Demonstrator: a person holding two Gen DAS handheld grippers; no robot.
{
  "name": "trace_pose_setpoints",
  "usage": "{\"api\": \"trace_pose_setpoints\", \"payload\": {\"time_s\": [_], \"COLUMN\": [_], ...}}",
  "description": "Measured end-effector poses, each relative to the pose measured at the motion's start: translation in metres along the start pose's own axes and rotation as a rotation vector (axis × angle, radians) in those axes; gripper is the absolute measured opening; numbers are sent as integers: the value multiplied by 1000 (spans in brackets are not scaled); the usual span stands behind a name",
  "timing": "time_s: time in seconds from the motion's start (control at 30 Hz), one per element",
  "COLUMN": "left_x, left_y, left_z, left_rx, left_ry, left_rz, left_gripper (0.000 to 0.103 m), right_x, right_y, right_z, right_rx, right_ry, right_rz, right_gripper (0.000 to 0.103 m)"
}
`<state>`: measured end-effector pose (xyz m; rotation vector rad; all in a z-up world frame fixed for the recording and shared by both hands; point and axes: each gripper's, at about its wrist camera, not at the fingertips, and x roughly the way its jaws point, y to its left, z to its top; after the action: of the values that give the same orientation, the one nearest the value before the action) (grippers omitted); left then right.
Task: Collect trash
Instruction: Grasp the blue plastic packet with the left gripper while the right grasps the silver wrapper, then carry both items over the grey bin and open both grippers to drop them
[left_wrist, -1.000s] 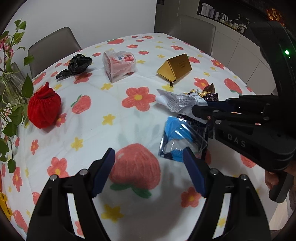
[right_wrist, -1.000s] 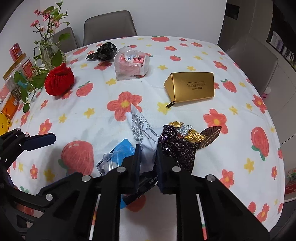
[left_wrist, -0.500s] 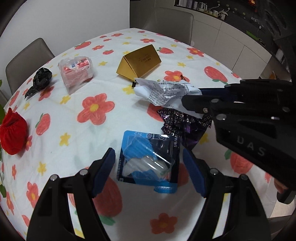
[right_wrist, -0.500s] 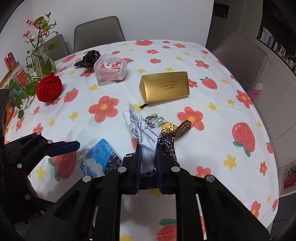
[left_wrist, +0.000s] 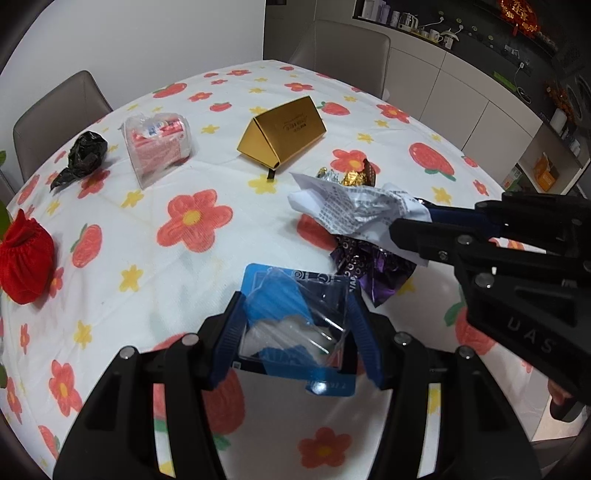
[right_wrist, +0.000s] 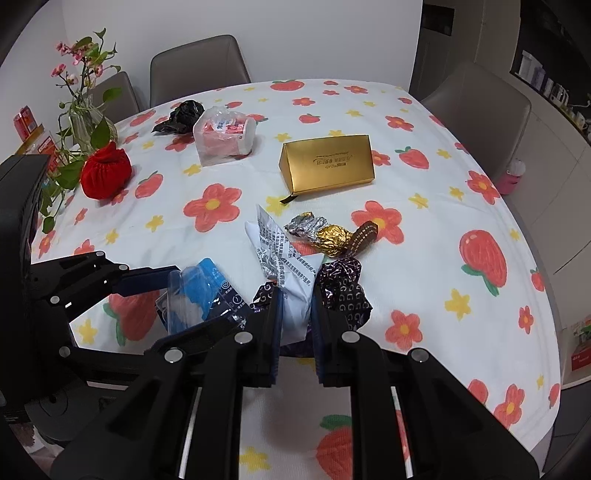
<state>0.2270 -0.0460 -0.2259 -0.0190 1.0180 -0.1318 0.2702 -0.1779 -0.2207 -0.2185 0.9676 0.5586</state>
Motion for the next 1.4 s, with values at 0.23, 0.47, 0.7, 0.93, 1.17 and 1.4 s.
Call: {"api": "trace_pose_setpoints", "payload": {"time_s": [0.23,0.47,0.7,0.93,1.17,1.4], "left_x": [-21,-49,-76,-85,-68,-11], "left_y": [-5,-27,-86,-179,-272,-340], "left_z": [-2,-11,-26,-51,-93,-152], "left_rx": [8,39,119,254,416,495], "left_ry": [-33,-62,-87,-68,11,135], "left_rz": [31,42,5,-112,-234,-297], "left_gripper": [56,56,56,56,56,57], "right_x": [-23,-62,-114,-158,-182,-167], "right_y": [-4,-16,-44,-84,-122,-143], "right_z": [-13,-43,-101,-181,-275,-372], "right_rx": [13,41,96,206,370,537], "right_ry": [-30,-65,-86,-63,-1,91], "right_rz": [-7,-23,-64,-147,-253,-327], "right_gripper": [14,14,14,14,14,14]}}
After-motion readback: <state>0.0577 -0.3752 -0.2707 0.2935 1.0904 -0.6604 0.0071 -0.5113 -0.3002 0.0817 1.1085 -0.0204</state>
